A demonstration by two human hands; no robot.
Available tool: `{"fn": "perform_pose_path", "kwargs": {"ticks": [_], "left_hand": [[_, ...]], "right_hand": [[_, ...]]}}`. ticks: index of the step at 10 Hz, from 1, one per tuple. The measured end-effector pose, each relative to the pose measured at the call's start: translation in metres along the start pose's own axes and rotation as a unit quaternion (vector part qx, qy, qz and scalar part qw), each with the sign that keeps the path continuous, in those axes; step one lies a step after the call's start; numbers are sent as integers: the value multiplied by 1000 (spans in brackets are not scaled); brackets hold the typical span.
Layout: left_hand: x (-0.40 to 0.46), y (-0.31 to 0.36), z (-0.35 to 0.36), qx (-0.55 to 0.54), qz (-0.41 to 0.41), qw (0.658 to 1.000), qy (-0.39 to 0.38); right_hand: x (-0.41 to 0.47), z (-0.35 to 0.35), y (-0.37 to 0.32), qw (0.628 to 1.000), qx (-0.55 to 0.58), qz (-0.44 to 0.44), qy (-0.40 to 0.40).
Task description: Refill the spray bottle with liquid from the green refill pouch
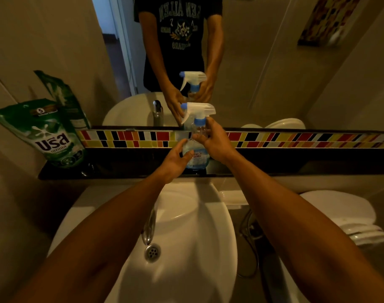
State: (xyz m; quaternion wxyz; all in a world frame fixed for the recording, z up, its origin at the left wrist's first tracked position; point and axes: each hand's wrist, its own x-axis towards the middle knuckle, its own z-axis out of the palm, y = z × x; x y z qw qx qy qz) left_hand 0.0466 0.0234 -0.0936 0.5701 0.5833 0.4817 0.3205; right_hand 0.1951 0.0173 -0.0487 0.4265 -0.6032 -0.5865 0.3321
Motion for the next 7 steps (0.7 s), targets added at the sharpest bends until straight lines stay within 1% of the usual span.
{"fn": "perform_pose_path", "kwargs": {"ticks": [1, 3, 4, 7], "left_hand": [[9, -2, 7, -11, -10, 1000, 8], [25, -11, 10, -27, 14, 1000, -2], [32, -17, 10, -28, 11, 1000, 4], [42, -37, 3, -13, 33, 999, -27]], "right_hand": [[7, -5, 7, 1000, 6, 4, 0], [15, -7, 14, 1000, 1, -5, 15], [15, -6, 16, 1000, 7, -11, 13], [8, -3, 19, 1000, 23, -12, 16]]}}
